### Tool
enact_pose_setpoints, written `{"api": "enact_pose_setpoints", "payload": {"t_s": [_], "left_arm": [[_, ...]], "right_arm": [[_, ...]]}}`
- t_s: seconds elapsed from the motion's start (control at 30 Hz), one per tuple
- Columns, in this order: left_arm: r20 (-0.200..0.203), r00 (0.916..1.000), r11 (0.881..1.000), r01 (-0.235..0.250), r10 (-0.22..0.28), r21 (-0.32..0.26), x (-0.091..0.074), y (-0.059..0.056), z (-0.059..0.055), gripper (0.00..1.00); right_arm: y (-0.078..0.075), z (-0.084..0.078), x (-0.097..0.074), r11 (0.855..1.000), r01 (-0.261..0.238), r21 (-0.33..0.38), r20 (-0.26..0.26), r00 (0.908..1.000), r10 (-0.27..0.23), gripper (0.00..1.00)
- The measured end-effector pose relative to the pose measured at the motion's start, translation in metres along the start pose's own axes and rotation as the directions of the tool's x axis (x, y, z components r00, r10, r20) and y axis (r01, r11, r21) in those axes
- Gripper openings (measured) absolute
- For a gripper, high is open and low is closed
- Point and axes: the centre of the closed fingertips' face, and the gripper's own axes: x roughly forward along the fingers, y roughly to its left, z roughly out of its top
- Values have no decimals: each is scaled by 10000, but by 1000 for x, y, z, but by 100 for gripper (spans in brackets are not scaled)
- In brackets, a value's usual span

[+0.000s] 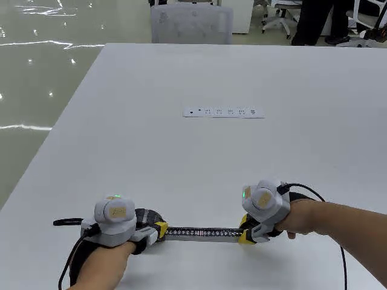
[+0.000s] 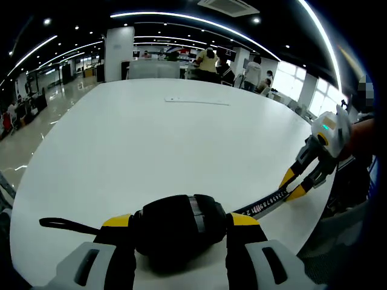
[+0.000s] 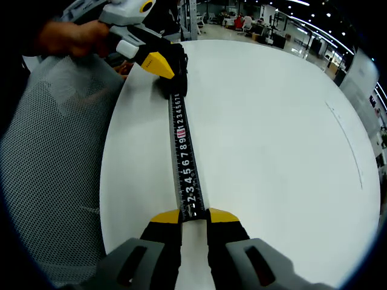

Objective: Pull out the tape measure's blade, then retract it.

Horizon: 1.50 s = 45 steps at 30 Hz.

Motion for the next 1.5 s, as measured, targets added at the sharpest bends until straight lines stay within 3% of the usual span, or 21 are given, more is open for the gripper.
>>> {"api": "enact_pose_setpoints", "payload": {"t_s": [1.5], "left_arm": [[-44,10000,9998,36,-37,-219,0,1,-1,56]], "right_arm": [[4,30,16,9998,-75,199,324,9995,68,14]]}}
